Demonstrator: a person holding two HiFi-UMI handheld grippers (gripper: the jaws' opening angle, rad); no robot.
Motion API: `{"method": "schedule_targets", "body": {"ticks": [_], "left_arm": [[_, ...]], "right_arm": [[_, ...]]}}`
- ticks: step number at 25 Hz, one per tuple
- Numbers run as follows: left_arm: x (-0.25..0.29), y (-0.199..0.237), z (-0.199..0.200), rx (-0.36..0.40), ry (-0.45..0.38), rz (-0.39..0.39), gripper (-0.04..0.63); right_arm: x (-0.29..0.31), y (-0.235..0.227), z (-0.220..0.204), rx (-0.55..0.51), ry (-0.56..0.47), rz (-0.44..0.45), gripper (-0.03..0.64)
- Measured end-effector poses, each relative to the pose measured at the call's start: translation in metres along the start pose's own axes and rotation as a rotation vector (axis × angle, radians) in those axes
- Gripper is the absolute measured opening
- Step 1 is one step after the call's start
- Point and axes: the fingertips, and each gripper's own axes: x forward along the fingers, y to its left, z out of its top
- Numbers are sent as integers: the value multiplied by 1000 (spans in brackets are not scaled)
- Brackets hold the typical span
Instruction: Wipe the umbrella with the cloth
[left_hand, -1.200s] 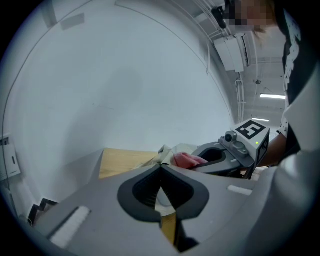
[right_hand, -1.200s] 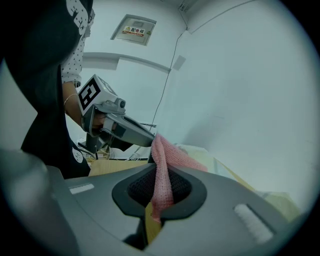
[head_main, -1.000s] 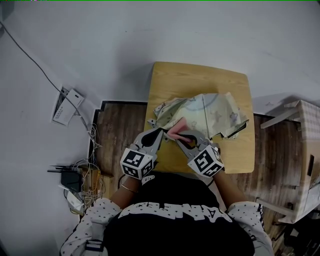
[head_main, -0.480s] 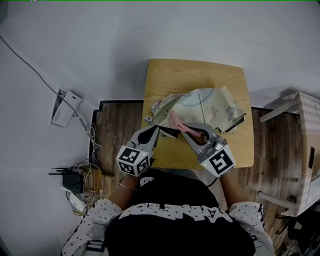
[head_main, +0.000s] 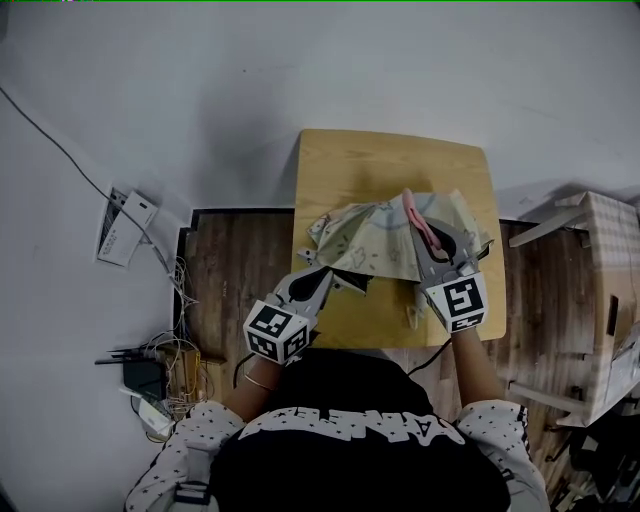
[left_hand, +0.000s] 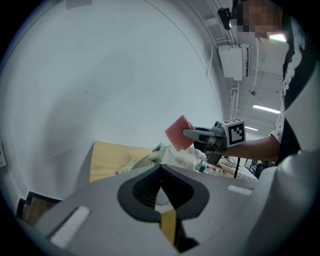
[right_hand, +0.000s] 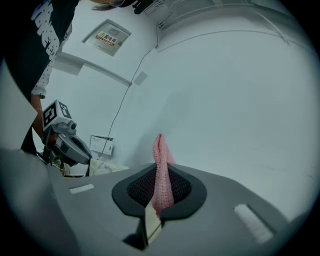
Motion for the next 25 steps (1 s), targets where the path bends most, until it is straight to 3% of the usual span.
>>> {"method": "schedule_targets", "body": {"ticks": [11,19,25], "left_arm": [[2,17,4,-20,-17,-89,0],[3,22,8,-25,-27,-55,0],[4,28,10,-20,-38,25,0]], "right_arm": [[46,-1,-37,-77,195,18,34],[58,11,-64,-62,259,107,34],[58,27,-76,-41,274,211,34]]}}
